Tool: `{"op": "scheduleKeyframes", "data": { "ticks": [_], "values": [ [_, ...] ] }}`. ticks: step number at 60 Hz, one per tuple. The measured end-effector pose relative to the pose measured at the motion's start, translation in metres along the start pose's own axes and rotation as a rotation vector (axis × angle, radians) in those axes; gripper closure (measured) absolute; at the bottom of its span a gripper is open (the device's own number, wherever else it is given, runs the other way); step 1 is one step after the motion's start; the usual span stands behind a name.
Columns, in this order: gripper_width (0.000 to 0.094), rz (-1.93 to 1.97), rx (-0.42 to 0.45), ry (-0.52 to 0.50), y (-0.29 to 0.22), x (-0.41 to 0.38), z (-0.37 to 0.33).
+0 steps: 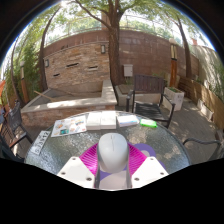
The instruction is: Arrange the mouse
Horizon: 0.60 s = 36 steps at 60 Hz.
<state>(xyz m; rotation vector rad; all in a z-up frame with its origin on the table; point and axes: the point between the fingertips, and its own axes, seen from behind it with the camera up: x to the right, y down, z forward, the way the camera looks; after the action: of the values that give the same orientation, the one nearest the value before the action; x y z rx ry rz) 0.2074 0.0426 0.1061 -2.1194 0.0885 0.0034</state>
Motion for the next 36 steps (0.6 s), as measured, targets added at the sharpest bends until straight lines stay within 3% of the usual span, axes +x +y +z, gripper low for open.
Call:
{"op": "scheduleKeyframes", "data": {
  "ticks": [8, 18, 20, 25, 36],
  "values": [
    [0.0566, -0.01, -0.126, 0.014, 0.073, 0.041, 0.033],
    [0.0415, 0.002, -0.204, -0.015, 0.112, 0.049, 0.039],
    [0.0358, 0.0, -0.204, -0.019, 0.113, 0.05, 0.036],
    [0.0074, -0.021, -0.2, 0.004, 0.106, 0.056, 0.021],
    [0.0078, -0.056, -0.119, 0.037, 0.067, 0.049, -0.06]
  ]
}}
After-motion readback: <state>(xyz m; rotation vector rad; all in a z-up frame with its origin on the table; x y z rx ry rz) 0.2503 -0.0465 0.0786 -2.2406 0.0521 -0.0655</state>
